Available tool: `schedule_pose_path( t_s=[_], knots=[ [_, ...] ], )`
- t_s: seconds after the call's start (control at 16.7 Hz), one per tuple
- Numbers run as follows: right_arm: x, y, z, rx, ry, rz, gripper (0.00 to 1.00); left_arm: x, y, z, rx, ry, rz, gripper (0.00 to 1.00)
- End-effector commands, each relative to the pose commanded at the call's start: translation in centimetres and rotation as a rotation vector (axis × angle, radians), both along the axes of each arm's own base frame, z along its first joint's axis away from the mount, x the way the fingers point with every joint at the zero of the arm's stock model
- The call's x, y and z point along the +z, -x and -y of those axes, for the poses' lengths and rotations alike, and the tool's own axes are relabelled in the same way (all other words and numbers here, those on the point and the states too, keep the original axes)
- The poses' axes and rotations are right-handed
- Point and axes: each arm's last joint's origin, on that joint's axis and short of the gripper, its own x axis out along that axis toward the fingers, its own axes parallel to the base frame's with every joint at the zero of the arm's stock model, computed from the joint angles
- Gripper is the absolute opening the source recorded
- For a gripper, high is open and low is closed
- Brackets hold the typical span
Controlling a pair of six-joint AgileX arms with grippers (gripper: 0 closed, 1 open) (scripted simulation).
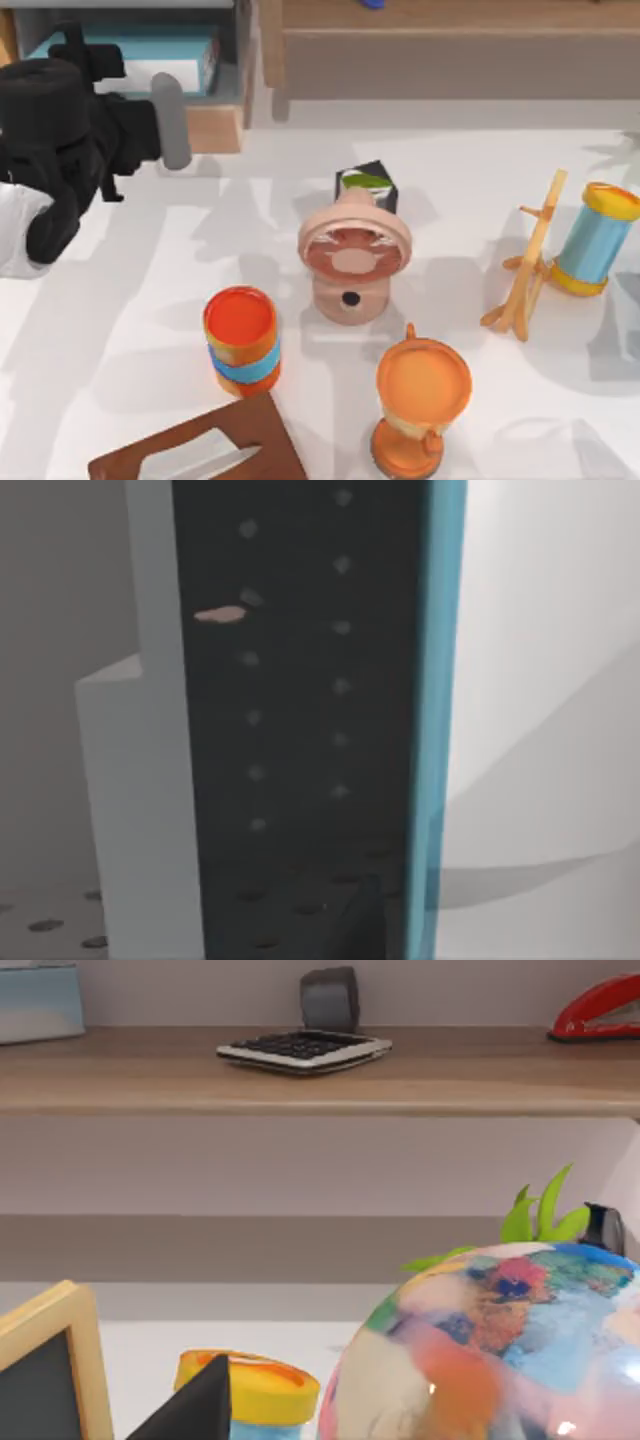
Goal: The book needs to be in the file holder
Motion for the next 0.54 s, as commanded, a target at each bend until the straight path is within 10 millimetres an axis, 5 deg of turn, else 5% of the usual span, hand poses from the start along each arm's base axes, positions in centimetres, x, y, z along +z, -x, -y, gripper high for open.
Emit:
schedule_pose_path(
  t_s=[0.18, 0.54],
  knots=[
    [0.0, 0.0, 0.0, 0.0, 0.0, 0.0, 1.0, 0.0, 0.0, 0.0, 0.0, 0.0, 0.0, 0.98],
    [0.0, 0.0, 0.0, 0.0, 0.0, 0.0, 1.0, 0.0, 0.0, 0.0, 0.0, 0.0, 0.0, 1.0]
  ],
)
